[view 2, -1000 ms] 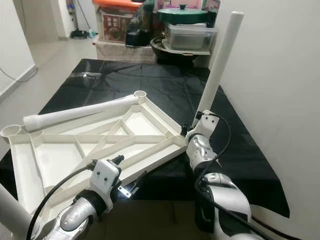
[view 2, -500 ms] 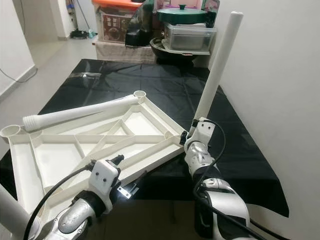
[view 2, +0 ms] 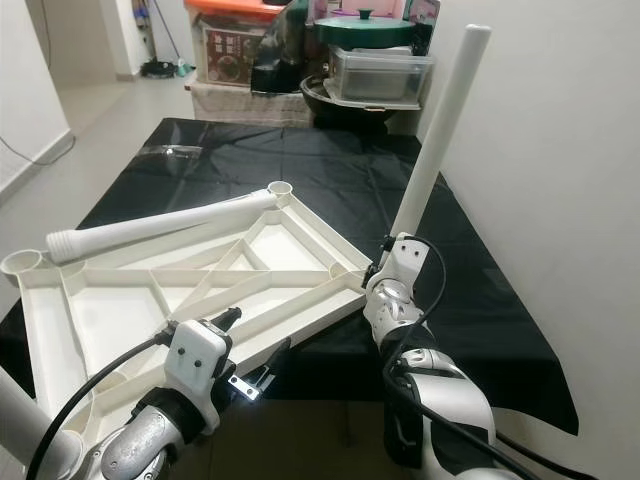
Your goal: Building children table
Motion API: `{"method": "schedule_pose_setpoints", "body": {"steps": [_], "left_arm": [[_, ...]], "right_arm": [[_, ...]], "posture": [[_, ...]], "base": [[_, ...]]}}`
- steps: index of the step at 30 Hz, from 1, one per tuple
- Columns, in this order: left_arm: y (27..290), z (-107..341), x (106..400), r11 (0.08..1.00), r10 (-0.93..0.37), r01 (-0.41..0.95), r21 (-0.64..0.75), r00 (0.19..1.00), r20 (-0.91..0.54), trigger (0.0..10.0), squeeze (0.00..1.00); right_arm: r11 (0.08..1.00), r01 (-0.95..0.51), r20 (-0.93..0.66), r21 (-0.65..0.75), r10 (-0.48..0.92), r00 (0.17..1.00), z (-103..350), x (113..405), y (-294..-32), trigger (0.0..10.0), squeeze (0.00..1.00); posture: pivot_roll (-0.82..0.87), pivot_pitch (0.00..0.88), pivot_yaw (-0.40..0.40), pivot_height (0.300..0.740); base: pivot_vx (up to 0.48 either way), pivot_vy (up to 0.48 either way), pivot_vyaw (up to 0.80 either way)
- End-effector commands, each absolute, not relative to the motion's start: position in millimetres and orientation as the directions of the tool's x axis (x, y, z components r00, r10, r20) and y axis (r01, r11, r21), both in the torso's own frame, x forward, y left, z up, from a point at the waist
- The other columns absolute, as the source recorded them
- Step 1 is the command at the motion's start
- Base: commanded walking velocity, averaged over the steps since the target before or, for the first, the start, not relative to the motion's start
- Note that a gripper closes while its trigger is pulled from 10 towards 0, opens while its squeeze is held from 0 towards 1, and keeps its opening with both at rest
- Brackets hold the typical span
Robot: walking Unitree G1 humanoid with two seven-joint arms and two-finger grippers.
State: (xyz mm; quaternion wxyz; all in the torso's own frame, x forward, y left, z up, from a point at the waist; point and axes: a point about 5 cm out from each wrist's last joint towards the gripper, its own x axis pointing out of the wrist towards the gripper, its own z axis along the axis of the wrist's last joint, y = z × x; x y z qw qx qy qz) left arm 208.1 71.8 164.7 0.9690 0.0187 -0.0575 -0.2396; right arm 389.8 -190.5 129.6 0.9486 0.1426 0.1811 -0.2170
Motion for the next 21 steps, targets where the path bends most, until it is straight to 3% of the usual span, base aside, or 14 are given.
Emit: {"method": "schedule_pose_setpoints", "body": {"steps": [1, 7, 9, 18, 21], "left_arm": [[73, 170, 208, 0.895, -0.447, 0.443, 0.055, 0.887, 0.115, 10.0, 0.0], [72, 195, 217, 0.909, -0.415, 0.415, 0.042, 0.891, 0.186, 10.0, 0.0], [63, 208, 219, 0.899, -0.432, 0.437, 0.027, 0.876, 0.214, 10.0, 0.0], [30, 220, 192, 0.848, -0.507, 0.527, -0.058, 0.838, 0.2, 10.0, 0.0], [27, 221, 189, 0.844, -0.511, 0.531, -0.073, 0.838, 0.189, 10.0, 0.0]], "right_arm": [[0.843, 0.499, -0.41, 0.198, -0.391, 0.824, 132, 390, -197, 0.0, 0.0], [0.833, 0.502, -0.376, 0.233, -0.399, 0.836, 152, 398, -194, 0.0, 0.0], [0.842, 0.475, -0.346, 0.256, -0.379, 0.858, 169, 406, -185, 0.0, 0.0], [0.857, 0.436, -0.246, 0.274, -0.376, 0.893, 217, 419, -173, 0.0, 0.0], [0.857, 0.433, -0.234, 0.279, -0.377, 0.896, 223, 421, -171, 0.0, 0.0]], "posture": [[0.09, 0.0, -0.09, 0.74], [0.09, 0.028, -0.098, 0.74], [0.08, 0.105, -0.102, 0.74], [0.05, 0.258, -0.144, 0.74], [0.05, 0.262, -0.146, 0.74]], "base": [[0.0, 0.0, 0.0], [0.0, 0.0, 0.0], [0.0, 0.0, 0.0], [0.0, 0.0, 0.0], [0.0, 0.0, 0.0]]}}
